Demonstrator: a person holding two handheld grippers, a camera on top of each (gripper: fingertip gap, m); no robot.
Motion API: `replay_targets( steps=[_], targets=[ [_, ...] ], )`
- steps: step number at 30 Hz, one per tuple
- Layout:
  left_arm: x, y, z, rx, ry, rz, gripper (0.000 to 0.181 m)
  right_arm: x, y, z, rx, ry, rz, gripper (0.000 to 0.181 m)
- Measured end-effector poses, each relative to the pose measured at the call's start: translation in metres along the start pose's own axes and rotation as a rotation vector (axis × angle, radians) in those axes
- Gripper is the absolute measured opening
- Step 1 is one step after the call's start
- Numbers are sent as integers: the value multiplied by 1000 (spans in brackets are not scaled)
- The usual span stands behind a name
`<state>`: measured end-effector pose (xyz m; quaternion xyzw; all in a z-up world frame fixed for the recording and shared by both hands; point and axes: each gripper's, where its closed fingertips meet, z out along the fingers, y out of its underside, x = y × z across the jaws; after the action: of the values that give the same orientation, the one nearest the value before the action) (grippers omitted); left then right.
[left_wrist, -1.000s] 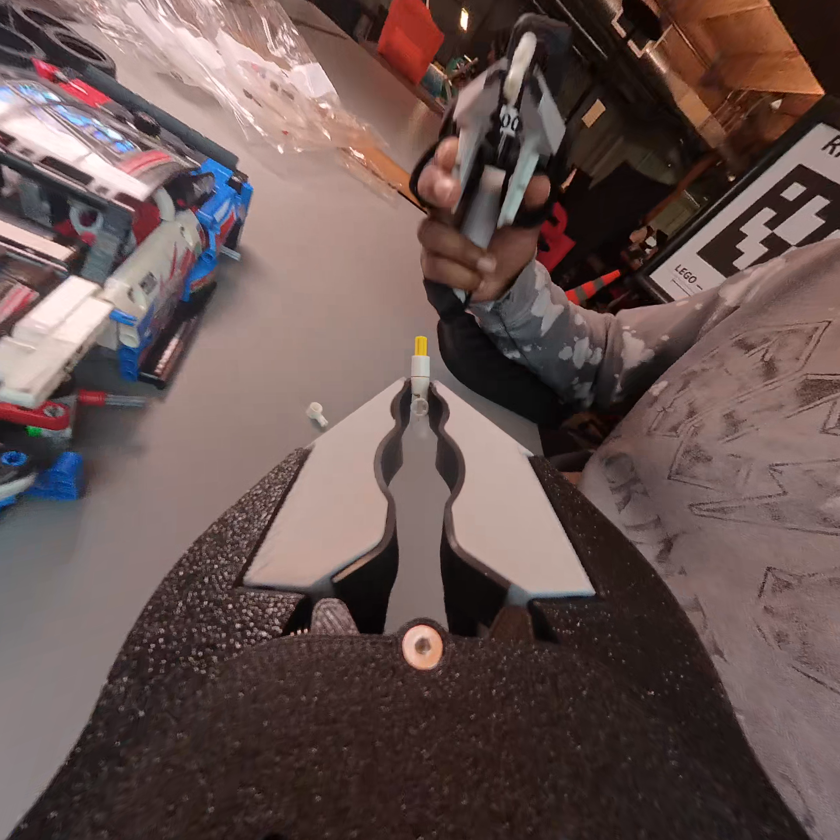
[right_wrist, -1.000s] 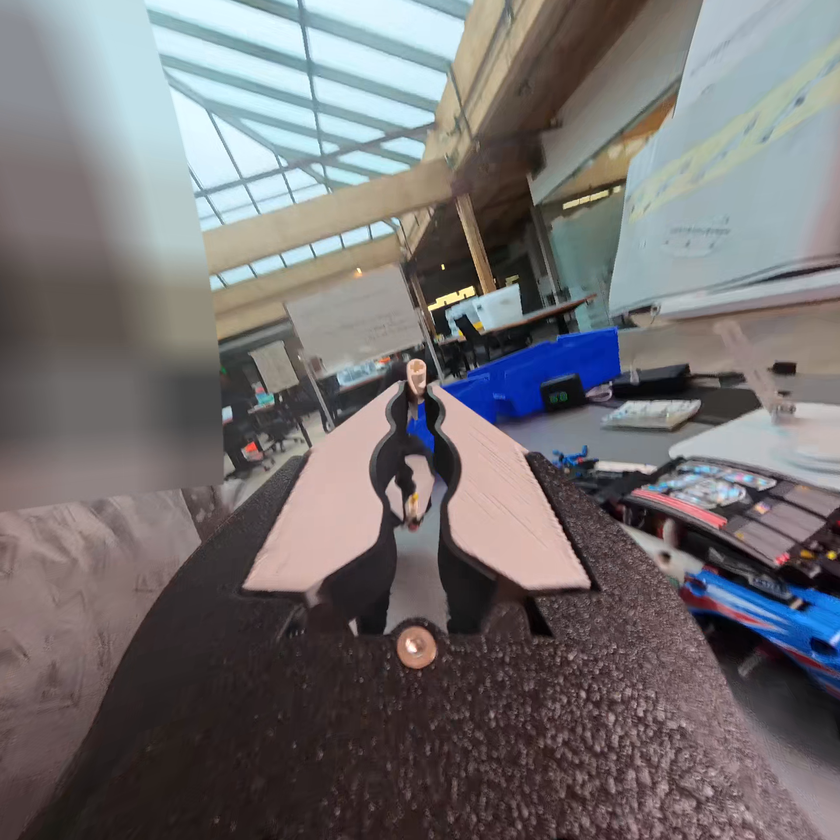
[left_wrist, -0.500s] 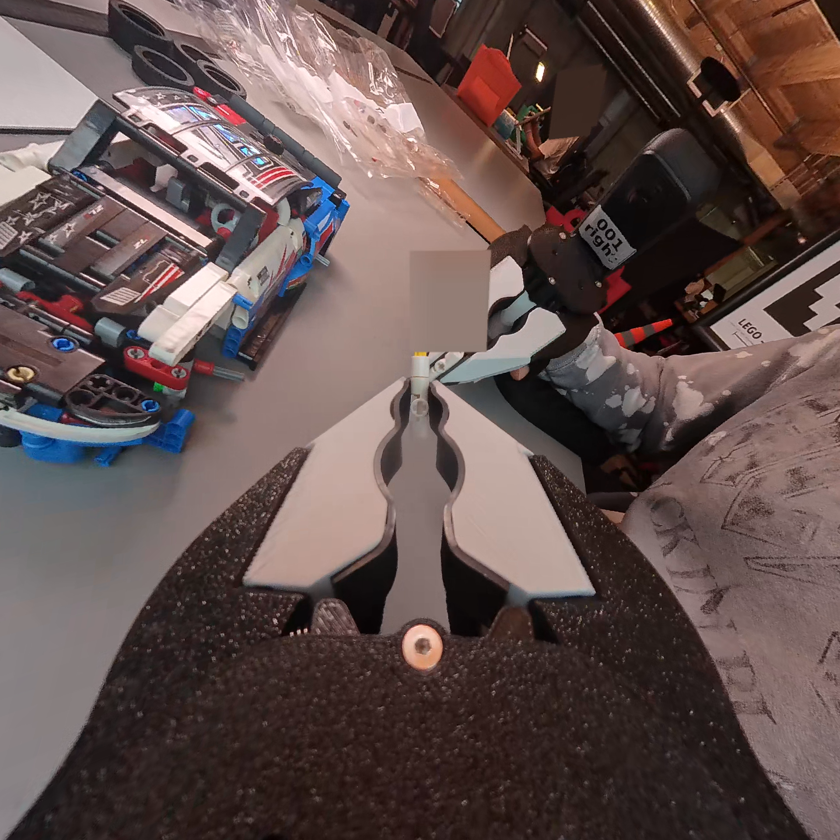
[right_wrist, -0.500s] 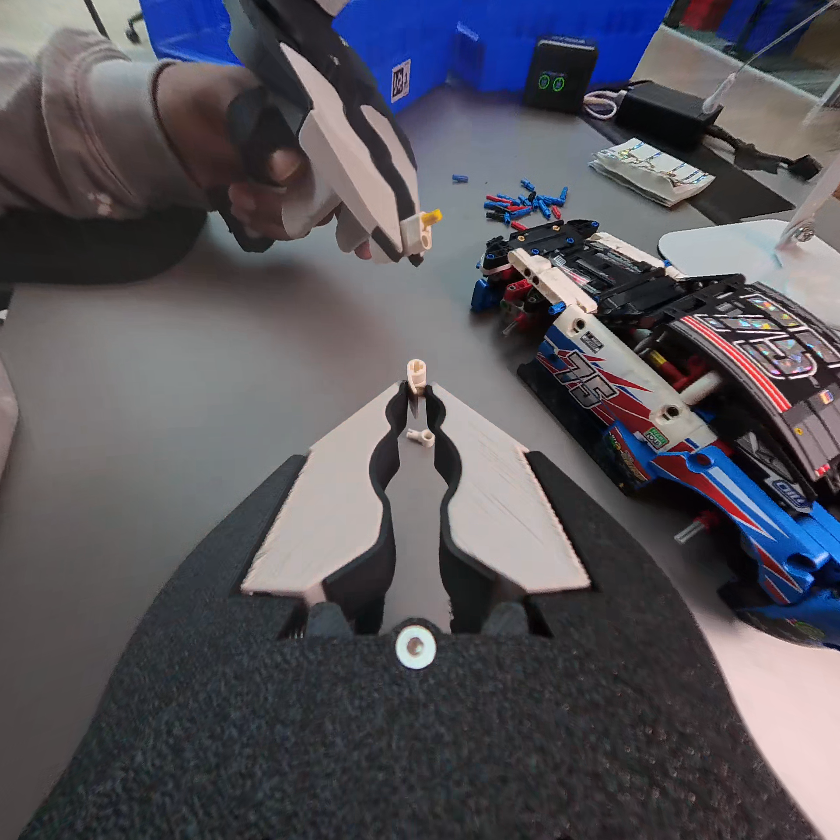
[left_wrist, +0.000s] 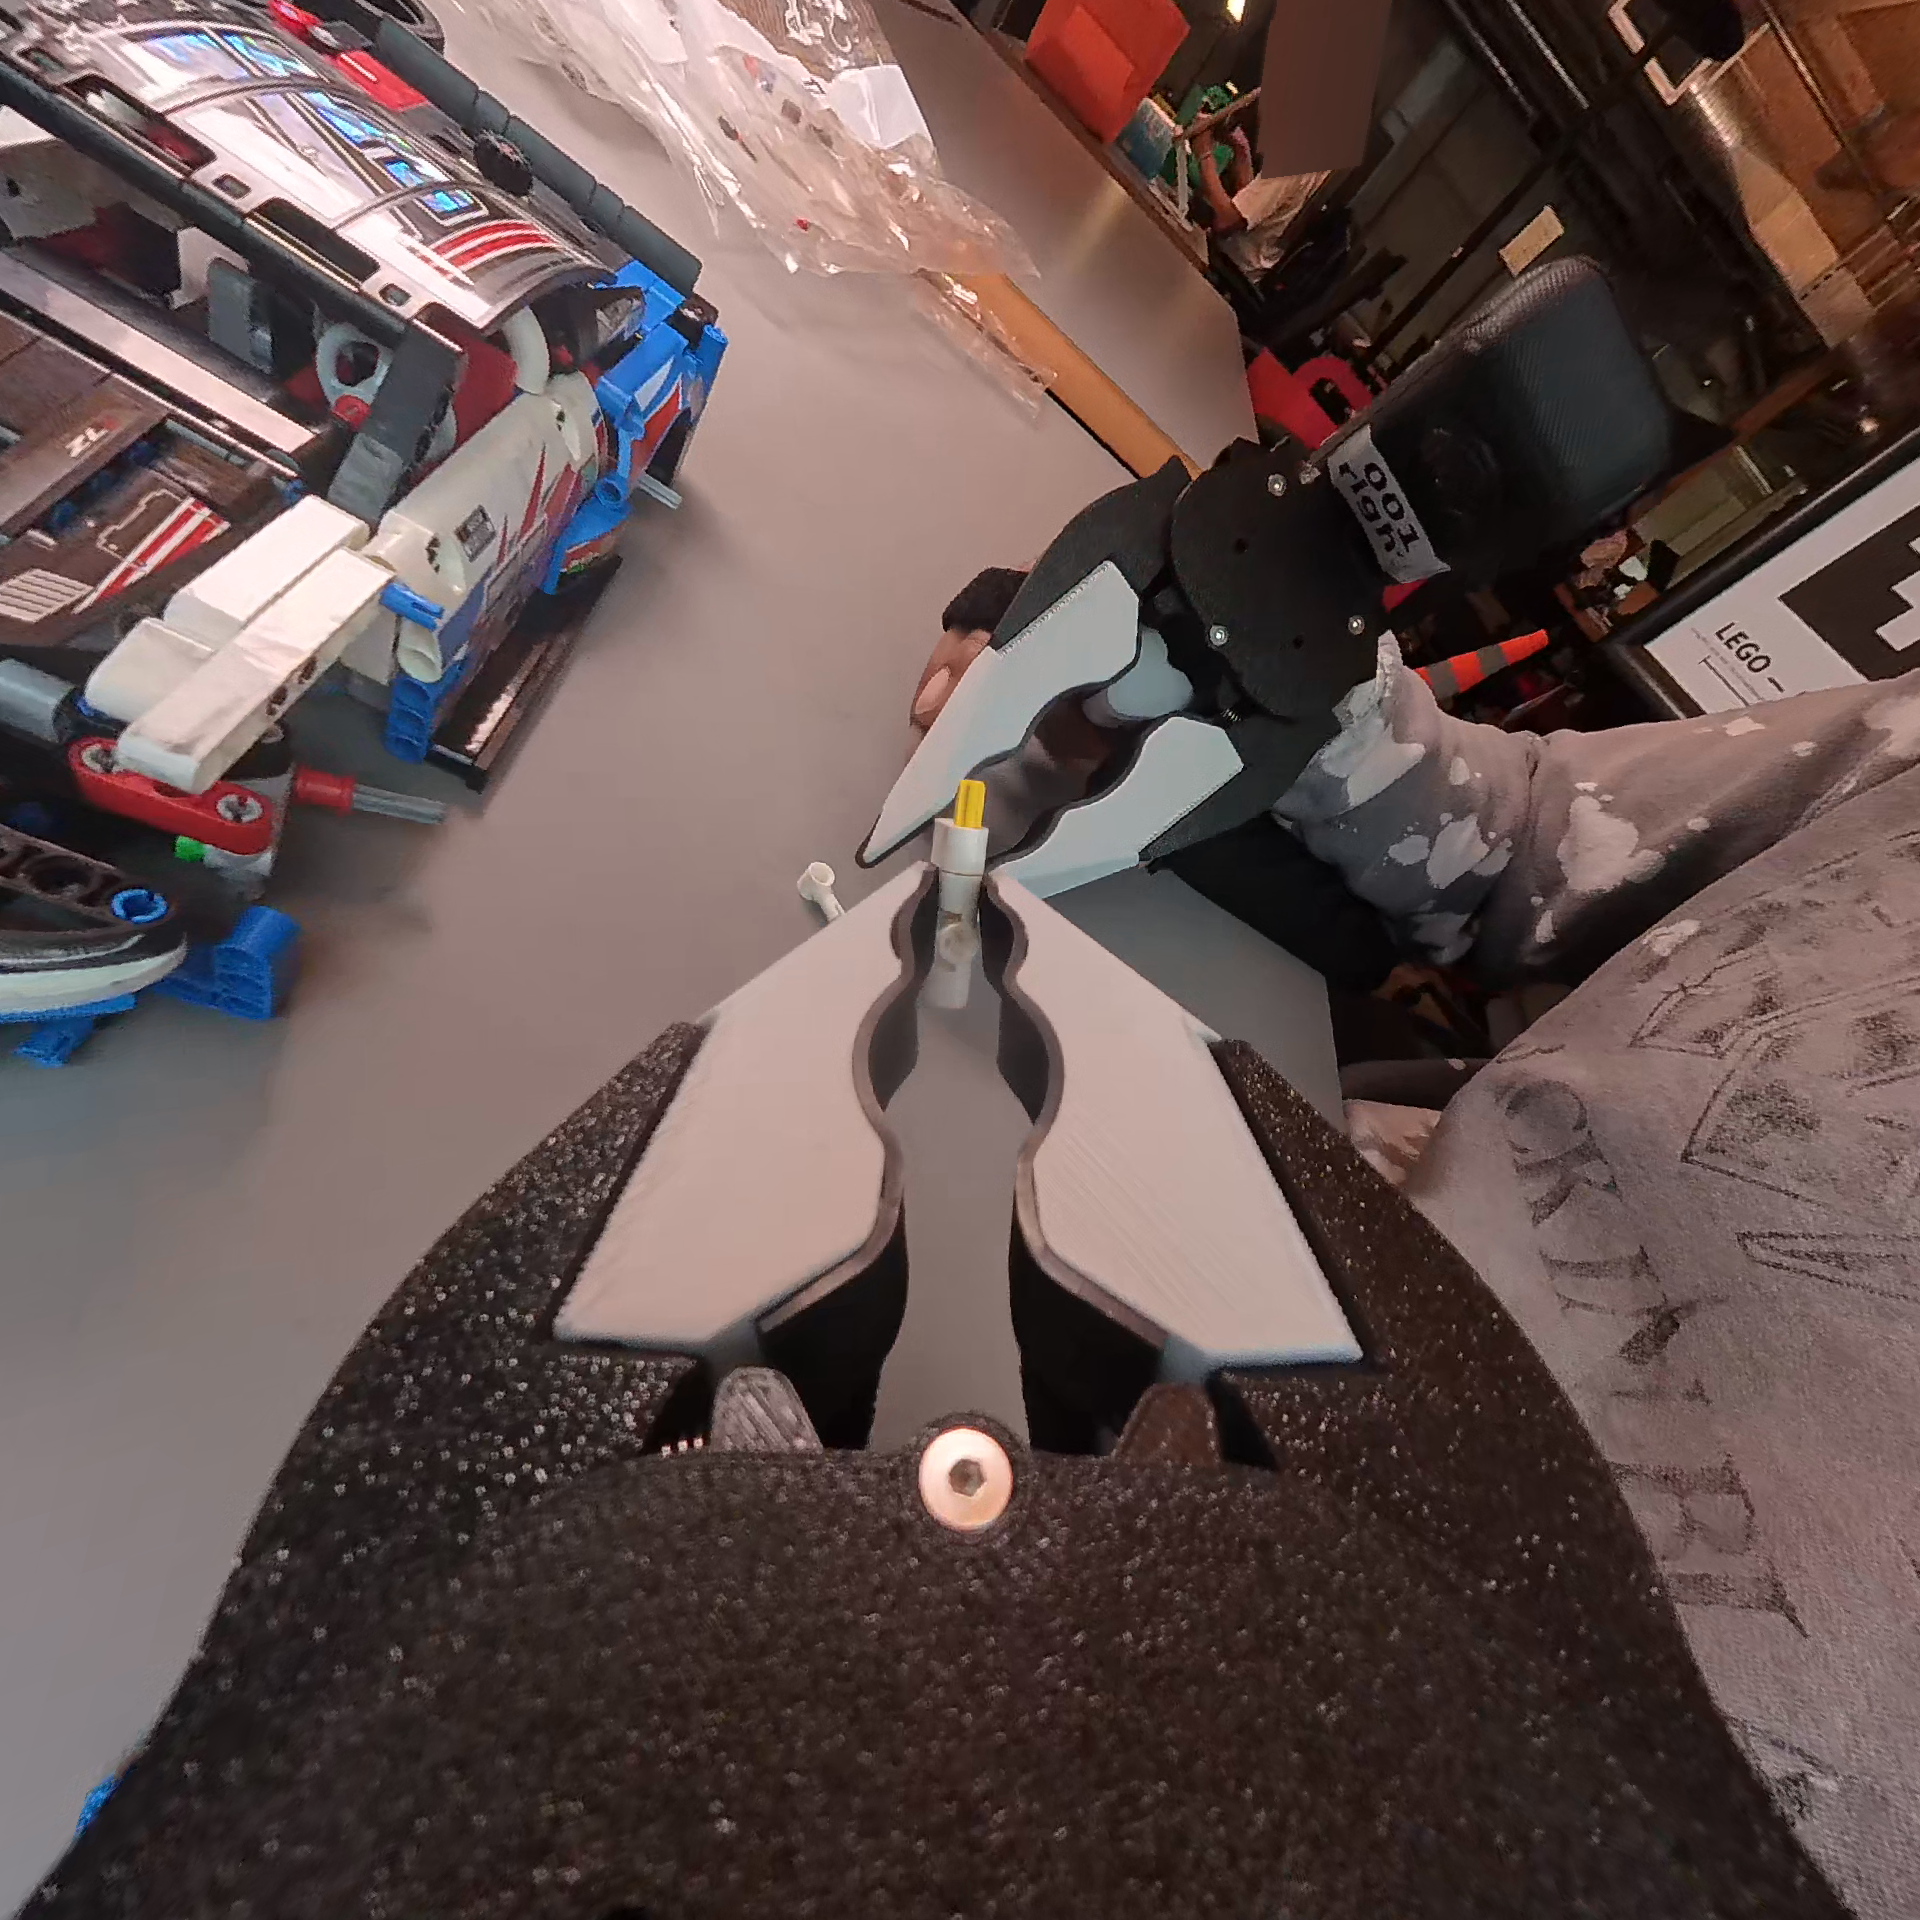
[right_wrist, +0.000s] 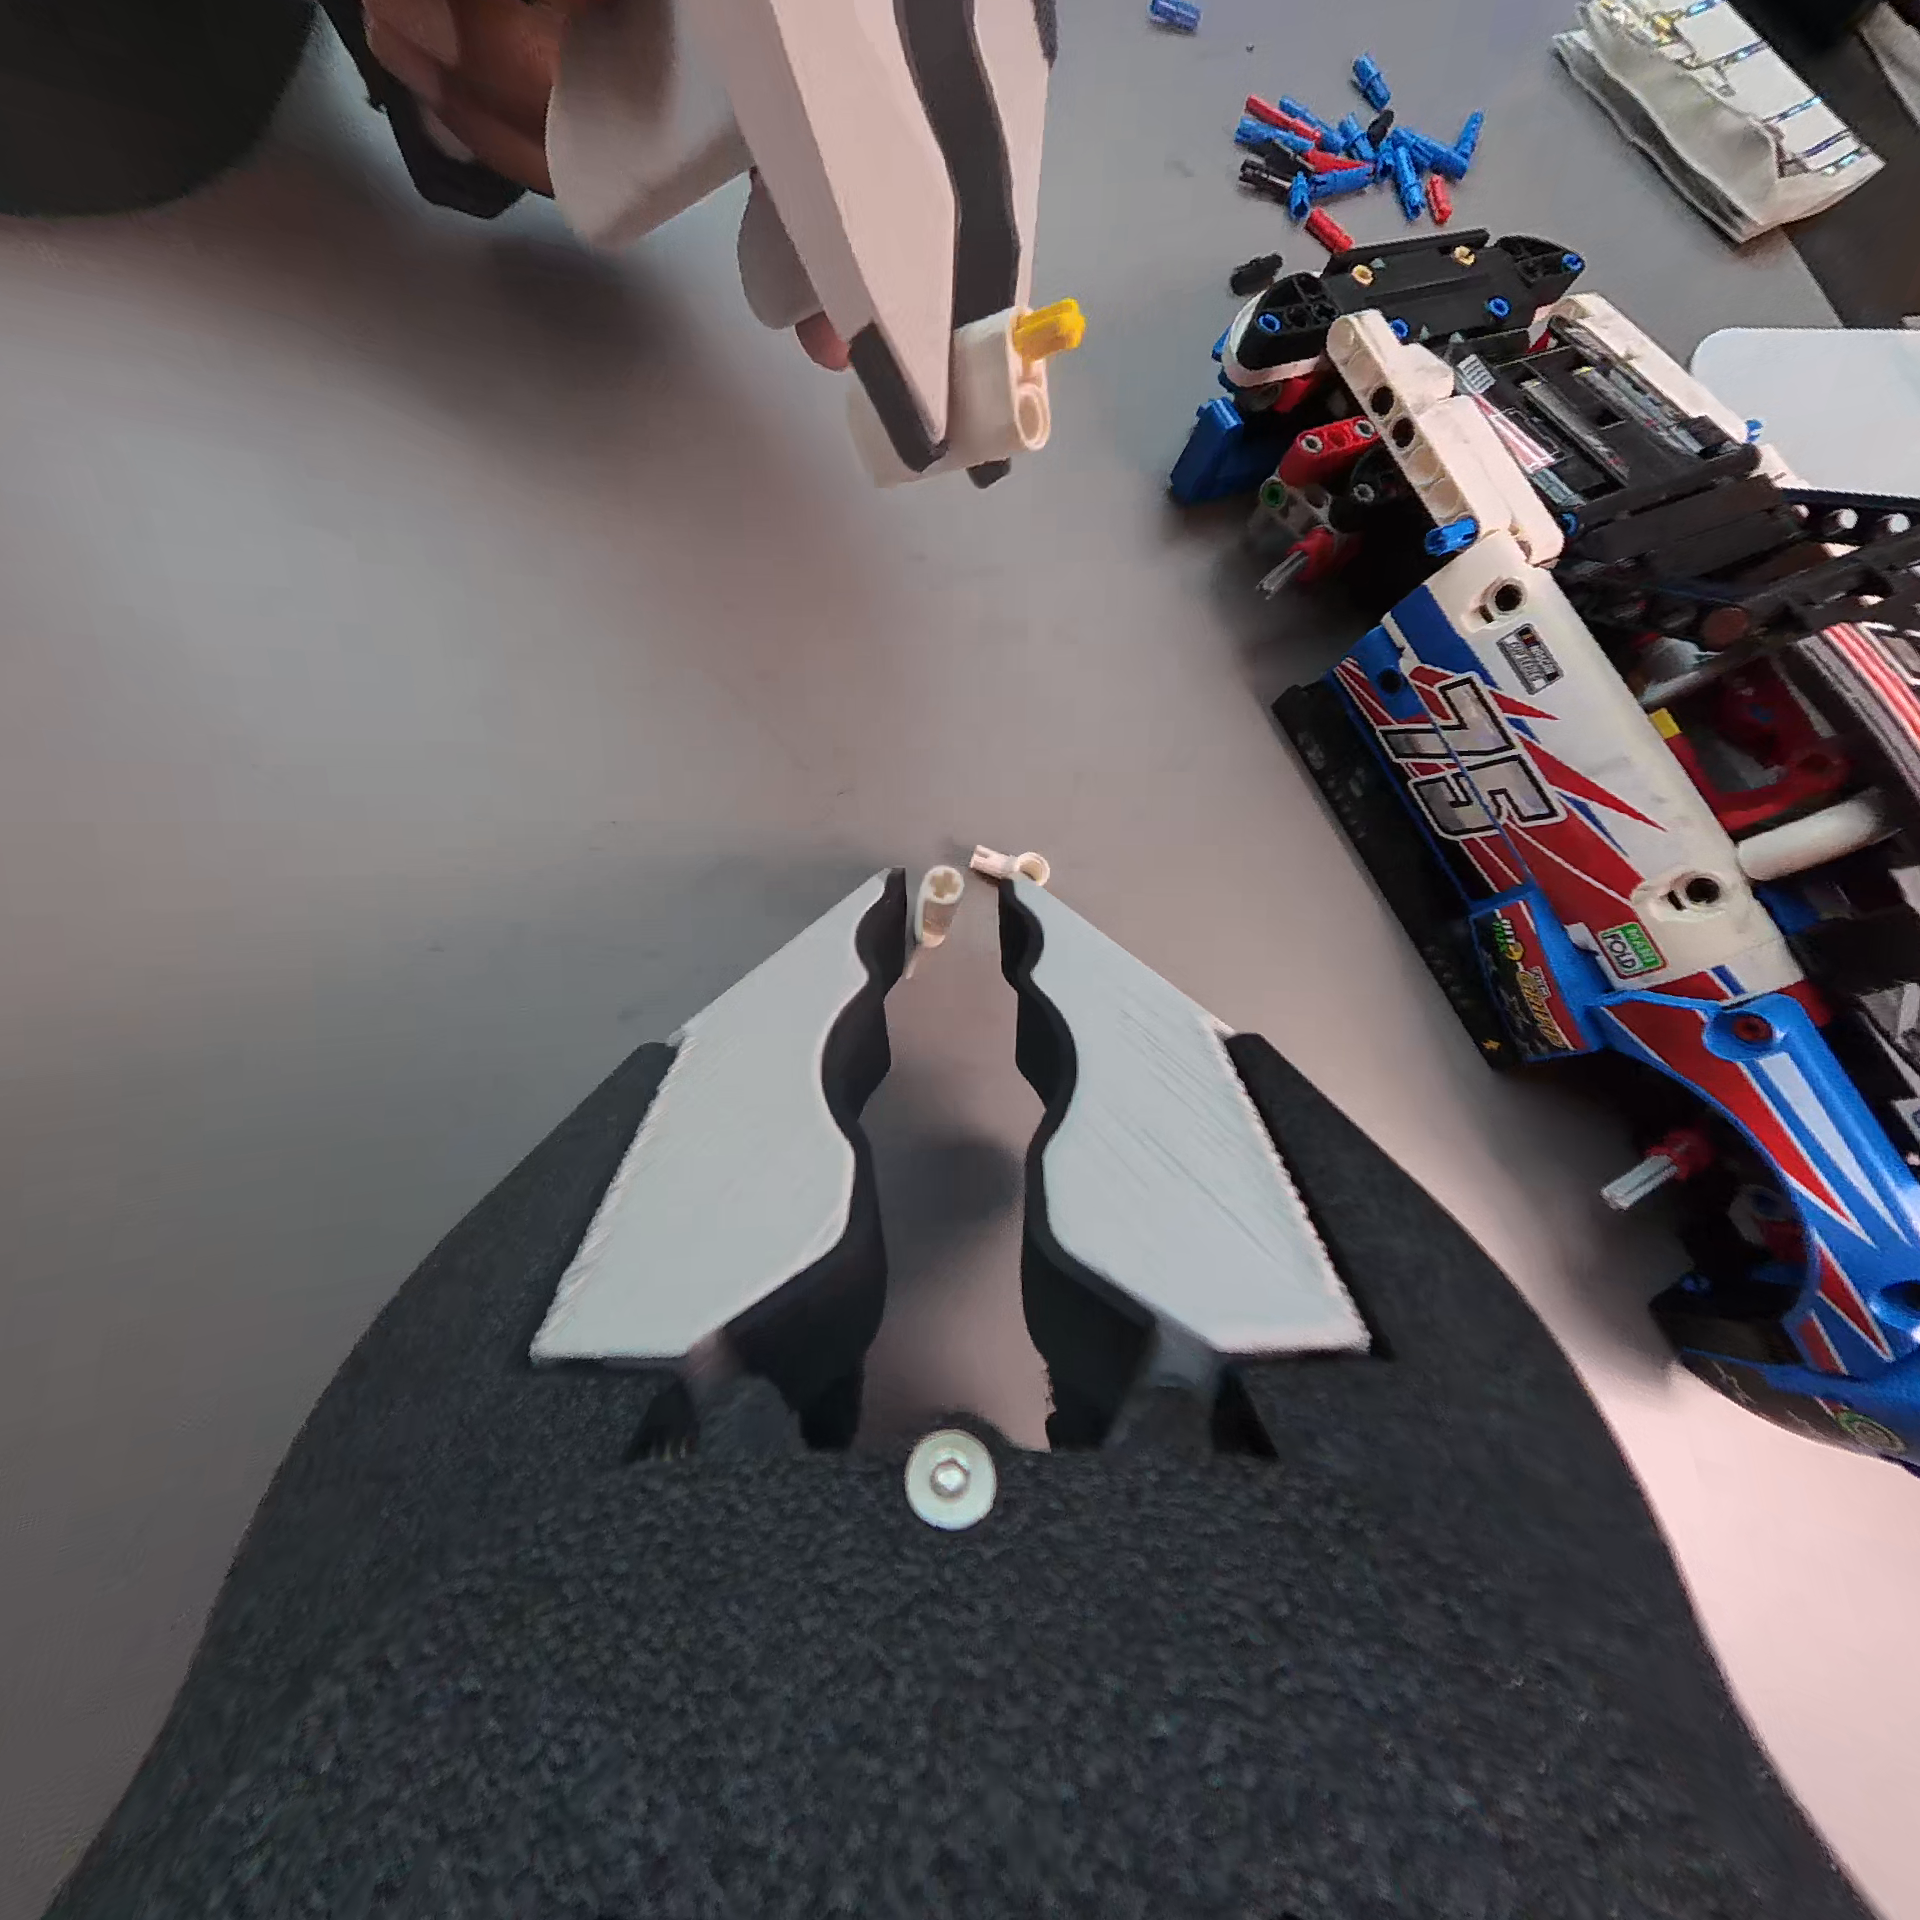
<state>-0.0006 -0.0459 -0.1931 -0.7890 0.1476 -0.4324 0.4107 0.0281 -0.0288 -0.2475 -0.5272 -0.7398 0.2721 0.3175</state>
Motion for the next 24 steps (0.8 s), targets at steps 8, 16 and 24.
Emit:
replay_targets(
  steps=[8, 16, 24],
  targets=[
    [16, 9, 7, -60, 37, 98, 5, -6, -61, -40, 412, -201, 247, 18],
    [40, 38, 20, -225, 70, 325, 6, -38, -65, -39, 410, -373, 214, 8],
    [44, 43, 19, -253, 93, 330, 5, -46, -57, -38, 359, -385, 150, 8]
  ],
)
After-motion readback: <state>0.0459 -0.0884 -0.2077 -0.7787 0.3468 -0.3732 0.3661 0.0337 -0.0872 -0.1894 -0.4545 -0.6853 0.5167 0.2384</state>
